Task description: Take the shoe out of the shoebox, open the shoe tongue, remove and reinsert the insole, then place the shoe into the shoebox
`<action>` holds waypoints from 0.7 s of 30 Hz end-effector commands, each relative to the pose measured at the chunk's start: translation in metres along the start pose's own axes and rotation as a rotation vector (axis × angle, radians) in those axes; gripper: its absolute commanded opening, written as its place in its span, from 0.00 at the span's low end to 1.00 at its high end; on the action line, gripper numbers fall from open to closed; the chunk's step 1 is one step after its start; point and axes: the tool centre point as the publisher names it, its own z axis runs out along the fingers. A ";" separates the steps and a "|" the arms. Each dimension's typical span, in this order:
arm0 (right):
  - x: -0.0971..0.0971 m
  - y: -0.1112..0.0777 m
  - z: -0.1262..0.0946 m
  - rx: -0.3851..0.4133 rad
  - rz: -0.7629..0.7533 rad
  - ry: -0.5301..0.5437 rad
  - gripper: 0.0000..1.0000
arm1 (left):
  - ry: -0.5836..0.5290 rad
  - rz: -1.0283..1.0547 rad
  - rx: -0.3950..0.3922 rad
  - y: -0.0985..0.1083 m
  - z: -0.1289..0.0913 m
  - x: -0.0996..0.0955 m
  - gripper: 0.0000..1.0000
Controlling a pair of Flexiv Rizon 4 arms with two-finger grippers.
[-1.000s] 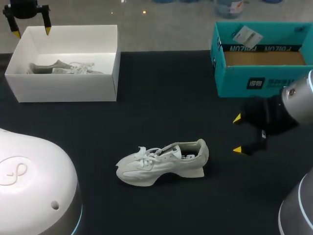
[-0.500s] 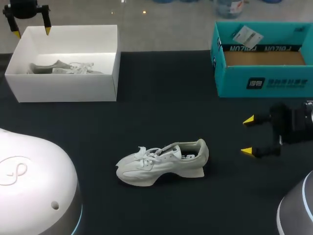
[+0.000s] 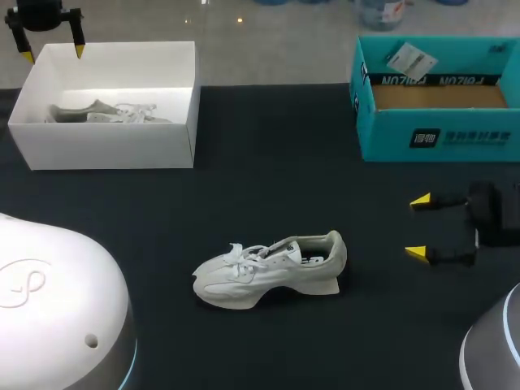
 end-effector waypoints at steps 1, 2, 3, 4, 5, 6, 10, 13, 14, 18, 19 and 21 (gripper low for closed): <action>-0.006 -0.005 0.003 -0.018 0.010 0.008 1.00 | 0.001 0.000 -0.001 0.000 0.000 0.000 1.00; -0.007 -0.006 0.003 -0.015 0.010 0.012 1.00 | 0.001 0.000 -0.001 0.000 0.000 0.000 1.00; -0.008 -0.006 0.003 -0.012 0.013 0.021 1.00 | 0.001 0.000 -0.001 0.000 0.000 0.000 1.00; -0.009 -0.007 0.004 -0.011 0.015 0.023 1.00 | 0.001 0.000 -0.001 0.000 0.000 0.000 1.00; -0.009 -0.008 0.004 -0.012 0.021 0.027 1.00 | 0.001 0.000 -0.001 0.000 0.000 0.000 1.00; -0.010 -0.010 0.004 -0.011 0.027 0.034 1.00 | 0.001 0.000 -0.001 0.000 0.000 0.000 1.00; -0.009 -0.013 0.007 -0.020 0.041 0.044 1.00 | 0.001 0.000 -0.001 0.000 0.000 0.000 1.00; -0.009 -0.018 0.012 -0.050 0.025 0.056 1.00 | 0.001 0.000 -0.001 0.000 0.000 0.000 1.00; -0.010 -0.019 0.014 -0.056 0.008 0.066 1.00 | 0.001 0.000 -0.001 0.000 0.000 0.000 1.00; -0.011 -0.030 0.018 -0.061 -0.030 0.110 1.00 | 0.001 0.000 -0.001 0.000 0.000 0.000 1.00; -0.012 -0.032 0.020 -0.060 -0.035 0.131 1.00 | 0.001 0.000 -0.001 0.000 0.000 0.000 1.00; -0.012 -0.037 0.023 -0.041 -0.039 0.169 1.00 | 0.001 0.000 -0.001 0.000 0.000 0.000 1.00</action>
